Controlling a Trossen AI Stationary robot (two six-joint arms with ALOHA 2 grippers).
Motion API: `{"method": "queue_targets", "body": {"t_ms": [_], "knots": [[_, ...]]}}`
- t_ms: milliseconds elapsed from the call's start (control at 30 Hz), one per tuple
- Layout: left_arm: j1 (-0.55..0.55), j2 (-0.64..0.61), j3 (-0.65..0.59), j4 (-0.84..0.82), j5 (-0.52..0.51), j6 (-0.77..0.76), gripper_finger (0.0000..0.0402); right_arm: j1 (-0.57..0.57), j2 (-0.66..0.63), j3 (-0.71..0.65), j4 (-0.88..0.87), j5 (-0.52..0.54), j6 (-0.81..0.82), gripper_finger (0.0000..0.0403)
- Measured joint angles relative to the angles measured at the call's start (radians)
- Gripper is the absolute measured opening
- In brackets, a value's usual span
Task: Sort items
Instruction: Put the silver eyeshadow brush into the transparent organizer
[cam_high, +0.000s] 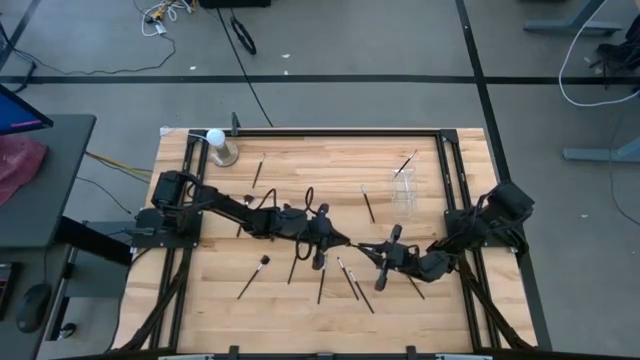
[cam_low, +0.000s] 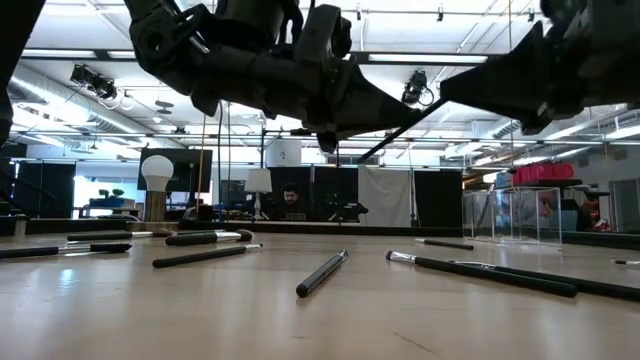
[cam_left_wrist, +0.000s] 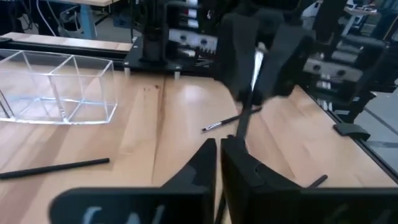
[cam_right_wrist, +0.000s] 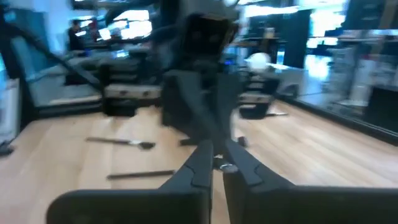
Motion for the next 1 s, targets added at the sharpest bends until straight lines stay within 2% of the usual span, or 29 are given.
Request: {"method": "queue_targets", "body": {"t_ms": [133,300,400,500,633,833,933,1000], "knots": [[0.009,0.0,0.001,0.004,0.0,0.002,0.0079,0.061,-0.122,0.0,-0.114,0.123,-0.027,0.0012],[0.011,0.0,0.0,-0.021,0.003,0.001,0.0152,0.122,-0.422,0.0,-0.37,0.211,0.004,0.0009],[0.008,0.0,0.0,-0.023,0.005,0.001,0.0184,0.138,-0.621,0.001,-0.601,0.215,0.078,0.0009],[0.006,0.0,0.0,-0.047,0.007,0.001,0.0204,0.136,-0.791,0.034,-0.908,0.204,0.204,0.0009],[0.007,0.0,0.0,-0.086,0.005,0.001,0.0212,0.094,-0.931,0.155,-1.398,0.072,0.466,0.0009],[0.007,0.0,0.0,-0.102,0.004,0.0,0.0207,-0.045,-0.923,0.394,-2.112,-0.177,0.878,0.0009],[0.007,0.0,0.0,-0.102,0.004,0.0,0.0203,-0.129,-0.898,0.477,-2.361,-0.27,1.009,0.0009],[0.007,0.0,0.0,-0.102,0.004,0.0,0.02,-0.185,-0.889,0.508,-2.457,-0.323,1.043,0.0009]]}}
